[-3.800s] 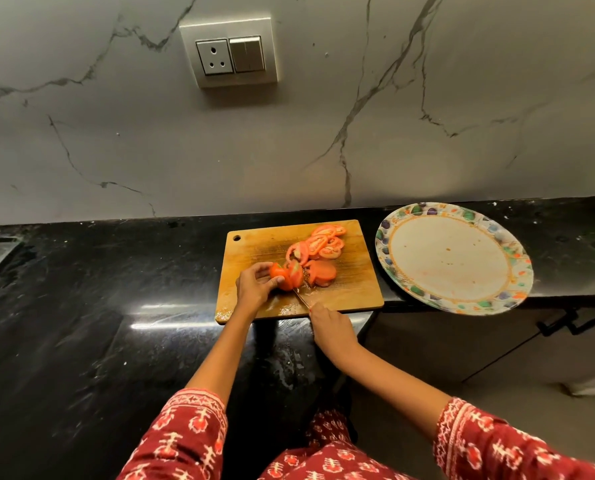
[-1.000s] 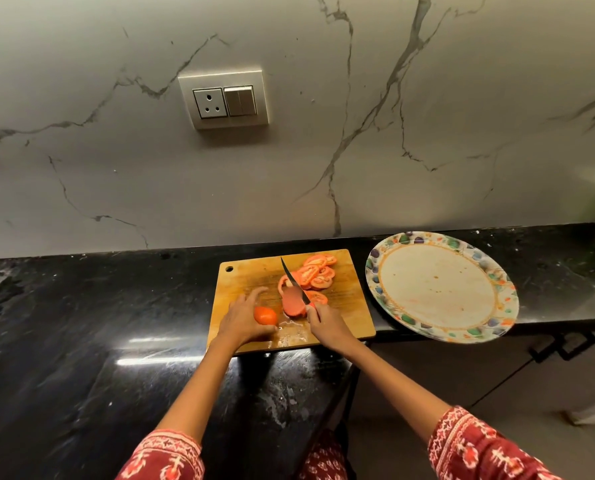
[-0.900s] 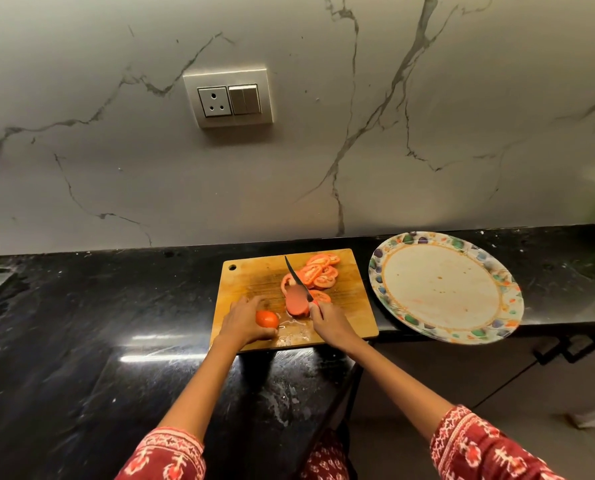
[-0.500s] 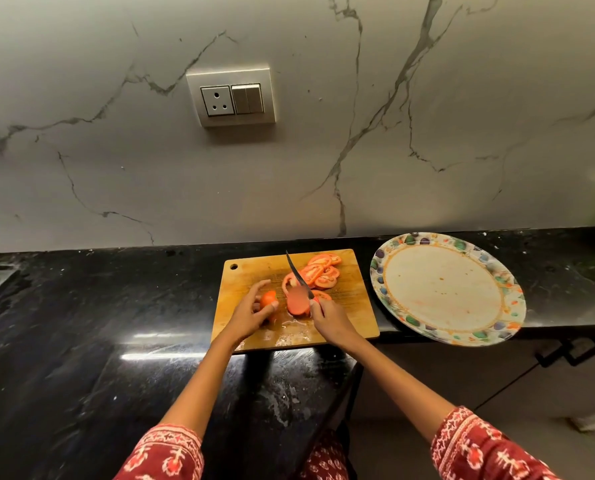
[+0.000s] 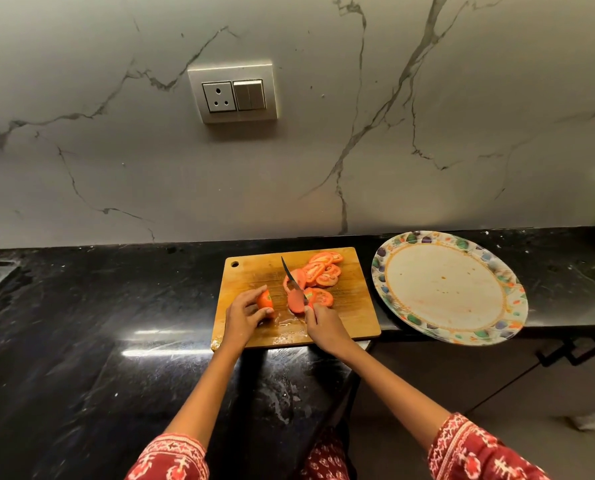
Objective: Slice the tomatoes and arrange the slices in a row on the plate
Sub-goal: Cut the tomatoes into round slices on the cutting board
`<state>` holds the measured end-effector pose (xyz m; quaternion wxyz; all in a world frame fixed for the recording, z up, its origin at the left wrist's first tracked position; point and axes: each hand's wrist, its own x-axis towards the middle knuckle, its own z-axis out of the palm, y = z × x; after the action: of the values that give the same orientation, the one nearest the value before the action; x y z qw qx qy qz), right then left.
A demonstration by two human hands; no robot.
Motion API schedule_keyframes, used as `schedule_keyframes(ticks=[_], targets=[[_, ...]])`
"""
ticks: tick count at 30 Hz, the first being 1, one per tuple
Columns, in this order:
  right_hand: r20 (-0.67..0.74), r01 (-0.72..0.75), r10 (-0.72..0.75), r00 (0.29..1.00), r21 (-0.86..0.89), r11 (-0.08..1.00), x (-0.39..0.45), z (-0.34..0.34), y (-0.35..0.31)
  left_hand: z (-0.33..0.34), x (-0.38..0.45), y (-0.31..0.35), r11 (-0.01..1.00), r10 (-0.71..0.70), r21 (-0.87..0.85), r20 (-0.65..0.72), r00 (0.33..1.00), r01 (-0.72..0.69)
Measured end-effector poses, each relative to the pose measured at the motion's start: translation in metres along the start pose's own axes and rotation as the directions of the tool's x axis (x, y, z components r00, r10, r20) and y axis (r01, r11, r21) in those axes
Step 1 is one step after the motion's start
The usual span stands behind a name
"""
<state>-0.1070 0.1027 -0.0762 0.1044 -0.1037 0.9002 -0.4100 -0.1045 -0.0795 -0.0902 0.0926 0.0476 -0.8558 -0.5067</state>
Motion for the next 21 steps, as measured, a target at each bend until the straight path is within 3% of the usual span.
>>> schedule_keyframes(ticks=[5, 13, 21], targets=[[0.067, 0.042, -0.037, 0.997, -0.082, 0.996, -0.008, 0.018, -0.018, 0.001, 0.001, 0.007, 0.991, -0.082, -0.109, -0.075, 0.994, 0.073], [0.077, -0.023, 0.031, 0.997, -0.107, 0.994, -0.016, 0.027, -0.027, 0.007, -0.001, 0.006, 0.994, -0.080, -0.075, -0.100, 0.992, 0.073], [0.037, -0.046, 0.051, 0.998, -0.117, 0.992, -0.020, 0.029, -0.036, 0.009, 0.000, 0.009, 0.981, -0.171, -0.119, -0.133, 0.976, 0.156]])
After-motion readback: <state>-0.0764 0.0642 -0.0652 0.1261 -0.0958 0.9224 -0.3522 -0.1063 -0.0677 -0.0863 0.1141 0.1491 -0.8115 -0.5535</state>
